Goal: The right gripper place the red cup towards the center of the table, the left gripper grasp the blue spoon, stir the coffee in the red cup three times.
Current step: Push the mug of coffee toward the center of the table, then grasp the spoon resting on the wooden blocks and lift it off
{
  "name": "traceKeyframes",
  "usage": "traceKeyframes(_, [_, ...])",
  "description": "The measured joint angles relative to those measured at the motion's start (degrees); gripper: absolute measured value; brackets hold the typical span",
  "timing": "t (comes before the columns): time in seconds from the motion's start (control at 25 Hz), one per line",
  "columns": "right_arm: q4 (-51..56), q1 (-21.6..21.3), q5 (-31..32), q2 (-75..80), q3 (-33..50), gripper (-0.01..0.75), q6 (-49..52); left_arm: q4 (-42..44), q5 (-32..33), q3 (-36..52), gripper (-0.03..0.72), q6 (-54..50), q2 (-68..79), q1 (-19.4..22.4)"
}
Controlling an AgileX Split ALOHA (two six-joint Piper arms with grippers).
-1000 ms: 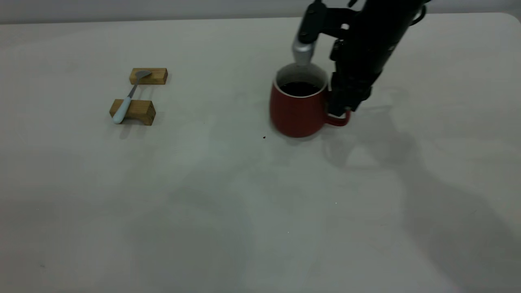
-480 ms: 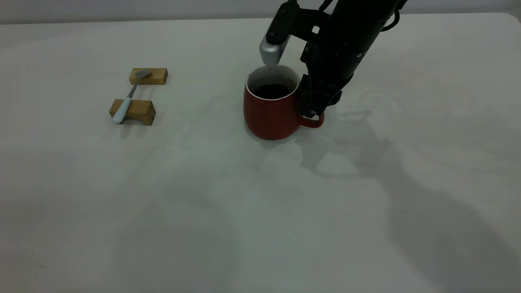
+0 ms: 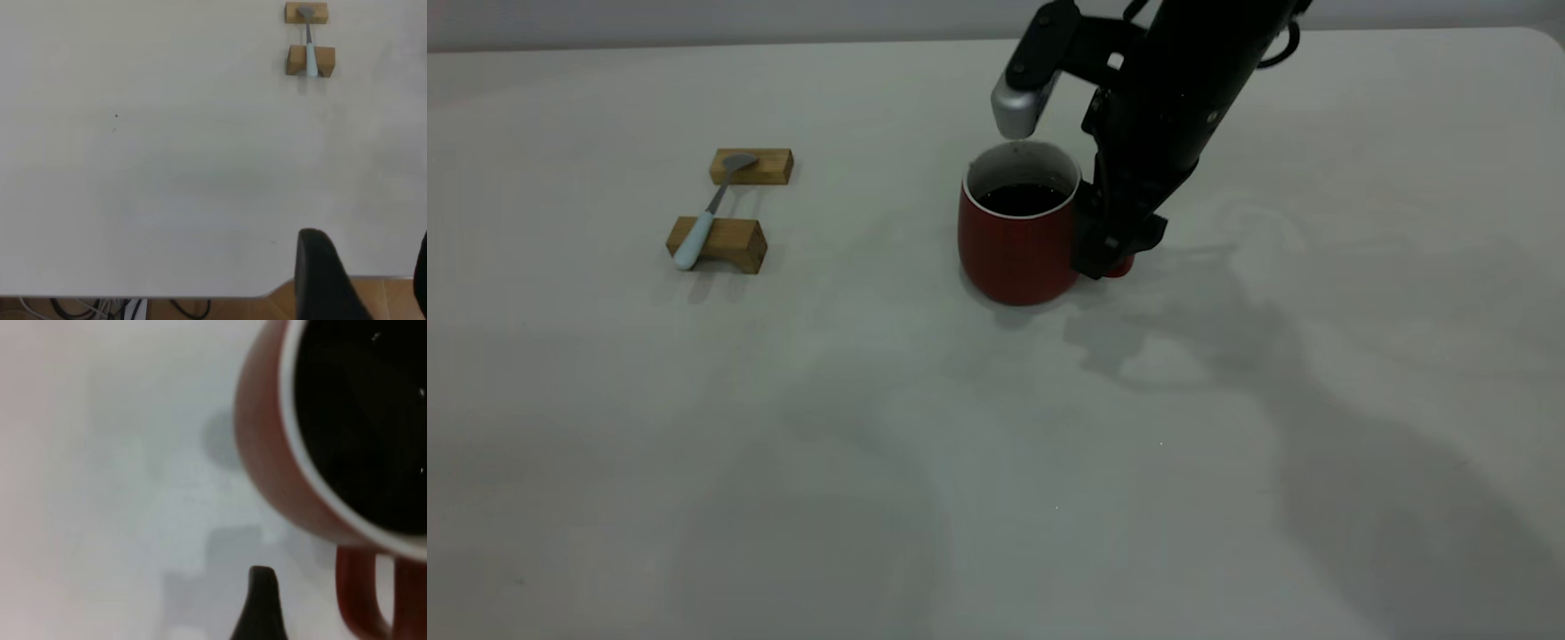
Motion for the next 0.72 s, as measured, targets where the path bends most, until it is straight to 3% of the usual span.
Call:
traceKeyframes(0.2, [-3.3,-1.8,10.8,-10.8,0.0,0.711,10.9,0.0,0.0,0.0,0.411,0.0,0.0,0.0])
traceKeyframes(0.44, [-7.4,-5.8,30.9,-26.5,0.0,0.704,29.5,0.0,0.0,0.0,0.411,0.0,0.0,0.0])
traceKeyframes(0.6, [-10.9,-7.3,39.6,-35.9,0.0,0.702,40.7,0.0,0.0,0.0,0.411,0.0,0.0,0.0])
traceKeyframes(0.72, [-14.6,-7.3,42.0,-42.1,0.3,0.701,49.2,0.0,0.0,0.0,0.411,0.0,0.0,0.0])
